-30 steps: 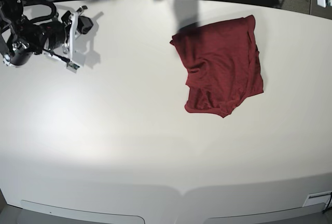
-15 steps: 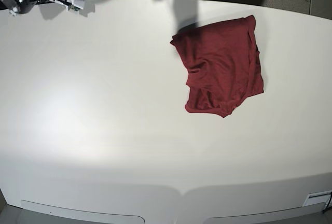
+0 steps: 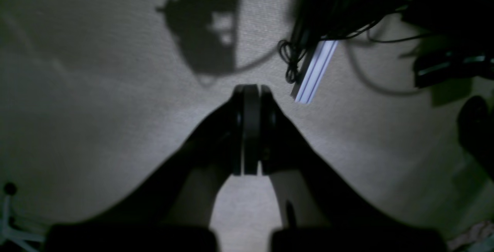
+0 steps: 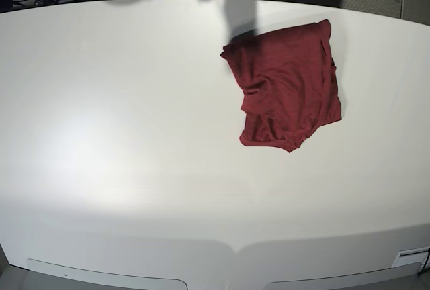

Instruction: Fold the T-shirt properly

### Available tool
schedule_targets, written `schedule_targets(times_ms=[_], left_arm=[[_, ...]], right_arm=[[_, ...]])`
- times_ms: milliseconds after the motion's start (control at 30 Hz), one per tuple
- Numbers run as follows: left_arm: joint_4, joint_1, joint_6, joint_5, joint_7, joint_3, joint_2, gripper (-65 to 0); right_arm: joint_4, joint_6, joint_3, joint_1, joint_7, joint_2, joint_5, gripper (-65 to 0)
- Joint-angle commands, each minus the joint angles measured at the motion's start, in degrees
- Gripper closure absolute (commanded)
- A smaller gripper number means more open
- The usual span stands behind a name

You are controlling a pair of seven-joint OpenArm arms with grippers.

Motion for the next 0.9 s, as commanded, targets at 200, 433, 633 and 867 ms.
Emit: schedule_targets(times_ms=[200,433,633,867], left_arm=[[-18.08,-8.48,-0.13,2.36,-3.52,-0.28,-5.66,0.0],[-30.23,-15.87,-0.09,6.58,-11.04,-0.28,-6.01,0.0],[-35.76,-22.18,1.44,8.09,-14.38,-0.28,-3.8,0.0],[-37.46,-27.15,4.55,11.91,-14.43,-0.28,0.04,0.0]], right_arm=[[-19.32,0.31,0.04,5.16,14.05,-9.79,-14.69,0.0],[-40.72,0.17,0.04,19.06,29.46,-16.83,-20.72,0.0],[-48.94,0.15,0.04,28.26,36.61,-19.56,-20.83,0.0],[-50.14,0.11,0.04,31.74,38.16,-22.16,-20.85,0.0]])
